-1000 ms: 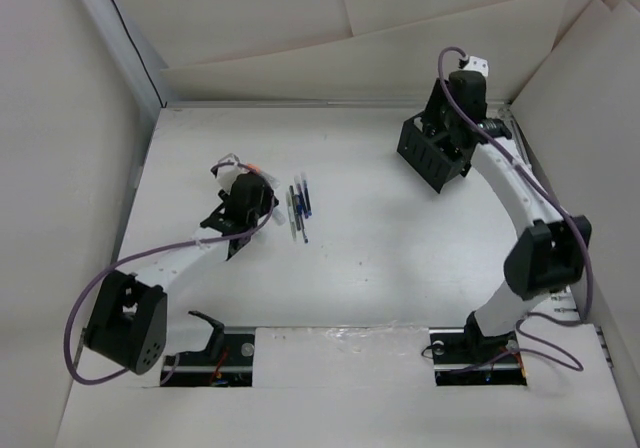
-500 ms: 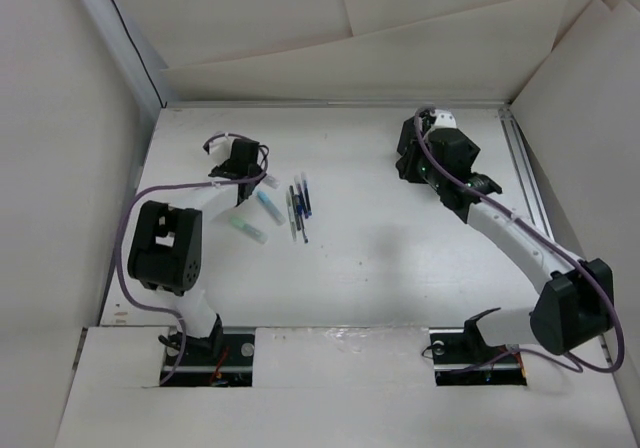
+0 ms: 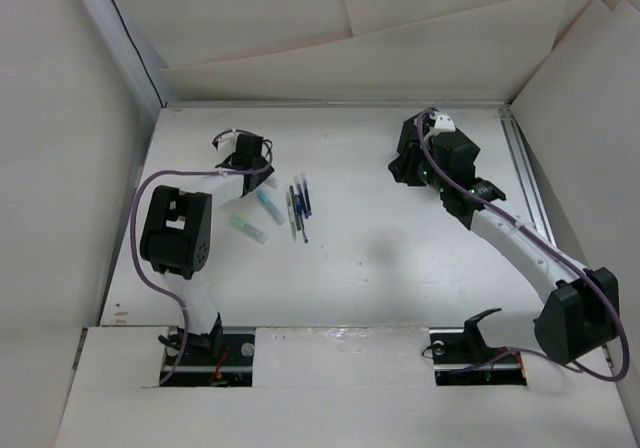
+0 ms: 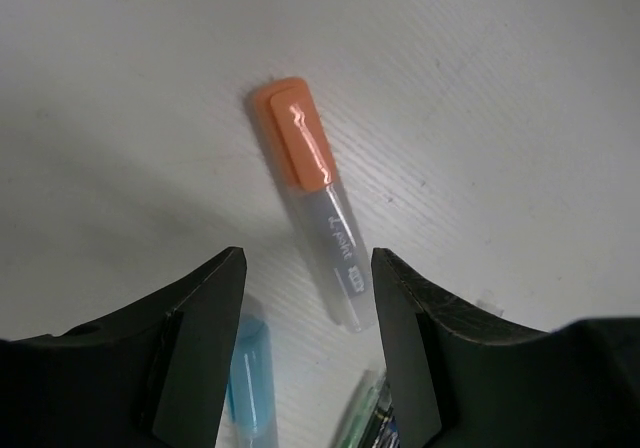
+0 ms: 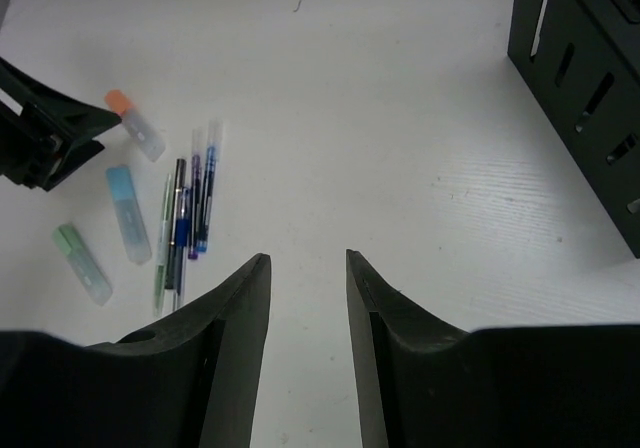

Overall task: Sort the stationery into containers
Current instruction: Pick up the stationery from the center of the board.

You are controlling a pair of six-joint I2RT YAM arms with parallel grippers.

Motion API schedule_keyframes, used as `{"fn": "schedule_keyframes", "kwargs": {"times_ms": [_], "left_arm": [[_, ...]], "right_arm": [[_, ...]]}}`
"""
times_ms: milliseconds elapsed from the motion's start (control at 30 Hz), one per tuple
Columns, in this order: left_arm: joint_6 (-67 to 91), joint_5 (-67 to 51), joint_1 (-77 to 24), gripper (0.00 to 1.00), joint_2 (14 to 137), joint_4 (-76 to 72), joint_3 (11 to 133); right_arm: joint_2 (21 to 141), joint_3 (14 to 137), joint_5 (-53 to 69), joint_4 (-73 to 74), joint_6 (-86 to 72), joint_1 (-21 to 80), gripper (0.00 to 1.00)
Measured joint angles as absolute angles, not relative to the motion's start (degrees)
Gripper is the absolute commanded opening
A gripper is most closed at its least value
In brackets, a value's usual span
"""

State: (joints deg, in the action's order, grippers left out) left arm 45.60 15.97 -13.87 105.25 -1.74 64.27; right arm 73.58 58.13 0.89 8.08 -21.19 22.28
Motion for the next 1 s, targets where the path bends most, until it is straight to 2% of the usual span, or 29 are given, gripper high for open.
{"fn": "schedule_keyframes", "kwargs": {"times_ms": [167, 400, 500, 533, 567, 600, 800, 1000], "left_arm": [[45.0, 16.8, -13.9, 0.50, 111.0, -0.2, 72.3], [44.1, 18.4, -14.4, 0.49, 115.3, 2.0, 75.9], [43.7, 19.0, -14.6, 0.43, 116.7, 2.9, 78.0], [43.7, 19.4, -14.9, 0.38, 117.1, 3.2, 78.3], [43.5, 20.0, -15.1, 0.27, 117.4, 3.4, 78.7], [43.5, 20.4, -15.3, 0.25, 117.7, 3.7, 78.9], [42.6, 23.2, -16.5, 0.28, 118.4, 5.1, 79.9], [40.9, 25.3, -17.2, 0.43, 118.6, 8.9, 81.2]], "right_arm": [[74.1, 58.1, 2.0, 8.1, -21.2, 22.6, 0.43], [74.9, 58.1, 3.3, 6.9, -21.2, 23.9, 0.43], [75.5, 58.1, 3.8, 6.7, -21.2, 24.4, 0.43], [75.7, 58.1, 4.0, 6.6, -21.2, 24.5, 0.43], [75.8, 58.1, 4.2, 6.6, -21.2, 24.5, 0.43], [75.8, 58.1, 4.3, 6.4, -21.2, 24.5, 0.43], [75.8, 58.1, 4.7, 5.9, -21.2, 24.4, 0.43], [75.8, 58.1, 5.9, 5.6, -21.2, 24.3, 0.45]]}}
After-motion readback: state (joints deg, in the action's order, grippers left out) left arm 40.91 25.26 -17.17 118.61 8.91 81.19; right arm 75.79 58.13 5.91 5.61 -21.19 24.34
